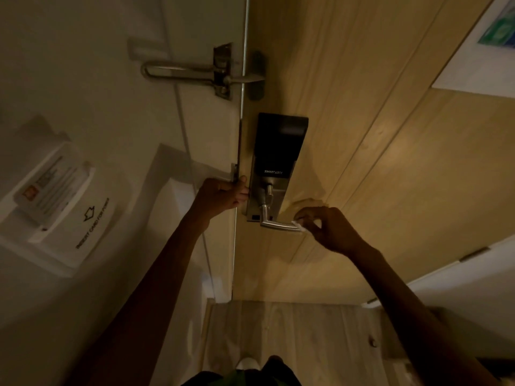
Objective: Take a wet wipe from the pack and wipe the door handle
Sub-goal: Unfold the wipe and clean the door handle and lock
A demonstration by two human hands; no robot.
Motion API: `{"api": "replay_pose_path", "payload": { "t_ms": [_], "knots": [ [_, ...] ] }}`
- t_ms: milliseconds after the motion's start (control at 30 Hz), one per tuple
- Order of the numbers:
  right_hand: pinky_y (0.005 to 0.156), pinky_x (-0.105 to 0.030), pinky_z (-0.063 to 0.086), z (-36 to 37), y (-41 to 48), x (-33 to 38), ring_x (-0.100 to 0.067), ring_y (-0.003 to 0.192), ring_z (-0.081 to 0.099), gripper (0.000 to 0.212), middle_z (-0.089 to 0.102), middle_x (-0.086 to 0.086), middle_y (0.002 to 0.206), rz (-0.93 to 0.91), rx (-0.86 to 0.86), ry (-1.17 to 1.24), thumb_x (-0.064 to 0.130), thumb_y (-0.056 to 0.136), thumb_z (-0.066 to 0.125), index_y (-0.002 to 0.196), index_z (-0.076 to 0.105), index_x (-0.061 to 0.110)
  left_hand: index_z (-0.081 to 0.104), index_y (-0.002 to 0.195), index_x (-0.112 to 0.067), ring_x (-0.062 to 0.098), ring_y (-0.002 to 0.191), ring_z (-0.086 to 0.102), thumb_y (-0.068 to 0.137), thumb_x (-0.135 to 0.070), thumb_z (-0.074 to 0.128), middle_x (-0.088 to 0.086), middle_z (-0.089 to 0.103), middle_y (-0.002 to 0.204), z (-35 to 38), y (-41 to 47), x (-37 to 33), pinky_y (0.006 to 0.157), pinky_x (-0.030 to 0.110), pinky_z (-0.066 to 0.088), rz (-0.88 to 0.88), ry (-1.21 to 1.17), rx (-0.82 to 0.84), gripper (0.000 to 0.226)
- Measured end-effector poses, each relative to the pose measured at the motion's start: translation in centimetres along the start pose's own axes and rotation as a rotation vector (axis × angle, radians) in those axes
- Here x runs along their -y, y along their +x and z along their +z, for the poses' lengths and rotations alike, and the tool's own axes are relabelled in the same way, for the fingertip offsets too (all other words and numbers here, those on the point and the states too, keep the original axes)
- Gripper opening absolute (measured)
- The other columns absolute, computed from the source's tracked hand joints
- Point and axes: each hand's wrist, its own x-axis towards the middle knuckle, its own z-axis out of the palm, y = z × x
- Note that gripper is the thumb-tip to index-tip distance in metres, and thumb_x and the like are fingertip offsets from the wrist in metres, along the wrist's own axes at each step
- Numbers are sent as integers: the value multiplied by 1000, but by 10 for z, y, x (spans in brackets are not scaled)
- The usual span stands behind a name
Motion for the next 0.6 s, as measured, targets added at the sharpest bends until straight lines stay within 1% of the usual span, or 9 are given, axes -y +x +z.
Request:
{"api": "replay_pose_path", "payload": {
  "t_ms": [100, 167, 267, 333, 400, 433, 467, 533, 600],
  "knots": [
    [75, -19, 48, -15, -10, -11, -3, 84, 65, 15, 75, 5, 92, 56, 21, 60, 10, 89, 65, 91, 76, 20, 72, 97, -12, 8, 84, 73, 90, -41, 59, 3, 75, 90, 0, -2, 0, 70, 16, 57, 12, 7, 8, 33],
    [75, -19, 49, -16, -15, -17, -3, 85, 66, 16, 74, 7, 92, 76, 20, 52, 11, 89, 65, 92, 76, 22, 73, 95, -14, 8, 84, 73, 91, -41, 58, 2, 75, 89, 0, -3, -1, 72, 18, 58, 15, 18, 17, 31],
    [72, -14, 48, -22, -27, -20, -7, 84, 69, 20, 72, 10, 88, 169, -9, 61, 8, 87, 67, 87, 73, 27, 73, 96, -13, 13, 86, 73, 92, -41, 56, 1, 75, 89, -2, -2, -2, 79, 24, 58, 22, 51, 36, 32],
    [69, -16, 49, -24, -36, -11, -7, 79, 69, 15, 72, 9, 85, 190, -168, 76, 10, 88, 67, 85, 73, 24, 73, 98, -13, 13, 88, 73, 91, -42, 57, 2, 76, 91, -3, -1, 0, 78, 23, 58, 10, 45, 38, 34],
    [64, -14, 49, -14, -40, 12, -1, 77, 66, 8, 72, 11, 85, 198, -382, 120, 18, 90, 67, 89, 74, 21, 73, 100, -13, 12, 88, 73, 91, -43, 57, 1, 76, 92, -5, 0, 2, 76, 20, 57, 5, 42, 49, 35],
    [66, -15, 49, -4, -39, 26, 0, 77, 66, 8, 72, 11, 87, 194, -443, 134, 21, 91, 66, 92, 74, 20, 73, 101, -12, 12, 89, 73, 91, -42, 56, 1, 76, 92, -5, 0, 3, 76, 19, 57, 3, 40, 49, 36],
    [69, -18, 50, 11, -36, 38, 0, 80, 65, 9, 73, 9, 90, 180, -470, 130, 22, 91, 66, 95, 74, 20, 73, 102, -11, 12, 89, 73, 91, -42, 56, 2, 76, 92, -5, 0, 3, 76, 19, 57, 3, 37, 49, 37],
    [79, -26, 52, 45, -28, 56, -7, 88, 66, 11, 74, 4, 98, 148, -477, 101, 22, 92, 66, 100, 73, 19, 73, 102, -10, 12, 88, 73, 91, -42, 57, 3, 75, 92, -4, 0, 0, 73, 17, 57, -2, 26, 51, 37],
    [83, -27, 49, 70, -17, 69, -11, 93, 64, 12, 73, 2, 101, 124, -473, 66, 23, 93, 63, 102, 71, 20, 71, 98, -9, 12, 83, 72, 94, -35, 56, 3, 73, 90, -3, -2, -3, 66, 14, 55, -33, -47, 67, 30]
  ]
}}
